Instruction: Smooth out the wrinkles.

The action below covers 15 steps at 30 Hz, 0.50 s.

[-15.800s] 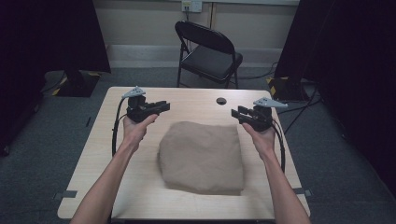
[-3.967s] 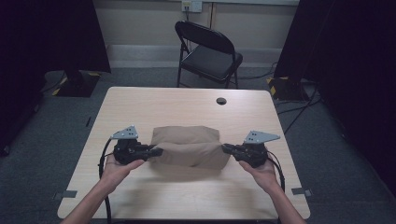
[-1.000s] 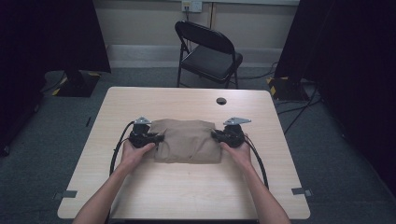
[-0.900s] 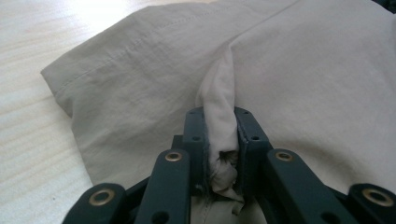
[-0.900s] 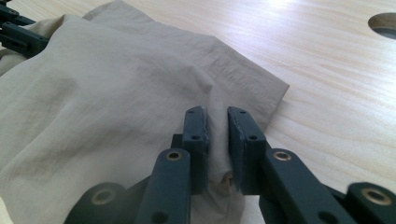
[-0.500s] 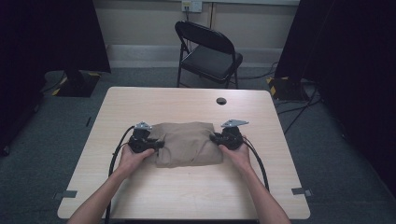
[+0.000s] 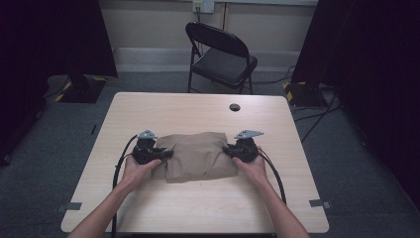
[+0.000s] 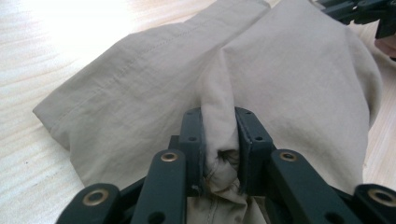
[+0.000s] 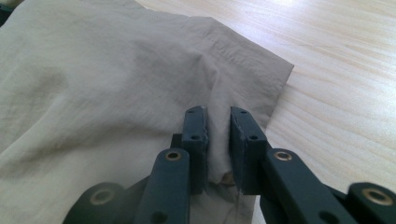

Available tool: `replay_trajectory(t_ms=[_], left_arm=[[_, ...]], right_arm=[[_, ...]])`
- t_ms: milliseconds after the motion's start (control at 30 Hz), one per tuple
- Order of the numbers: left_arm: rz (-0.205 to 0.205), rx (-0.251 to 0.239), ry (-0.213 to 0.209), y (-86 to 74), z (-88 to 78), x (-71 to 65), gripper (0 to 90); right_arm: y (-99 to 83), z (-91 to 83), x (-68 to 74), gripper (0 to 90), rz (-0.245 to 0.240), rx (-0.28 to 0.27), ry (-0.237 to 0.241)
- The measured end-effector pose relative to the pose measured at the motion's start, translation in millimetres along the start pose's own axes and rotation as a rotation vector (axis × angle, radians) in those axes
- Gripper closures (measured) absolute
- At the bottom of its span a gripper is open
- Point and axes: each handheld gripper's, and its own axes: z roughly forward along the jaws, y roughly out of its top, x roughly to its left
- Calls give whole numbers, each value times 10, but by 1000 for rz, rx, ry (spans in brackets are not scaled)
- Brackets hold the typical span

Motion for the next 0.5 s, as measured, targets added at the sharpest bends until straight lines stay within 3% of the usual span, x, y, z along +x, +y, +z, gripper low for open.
replay_trajectory(t_ms=[200, 333, 500], left_arm=[[-12, -7, 13, 12, 37, -7, 694], [-13, -9, 37, 22, 66, 13, 741], [-16, -7, 37, 25, 76, 29, 763]], right_arm=[[-1, 1, 1, 770, 3, -2, -3], [-3, 3, -1, 766, 5, -4, -3], [-2, 1, -1, 757, 3, -3, -5]])
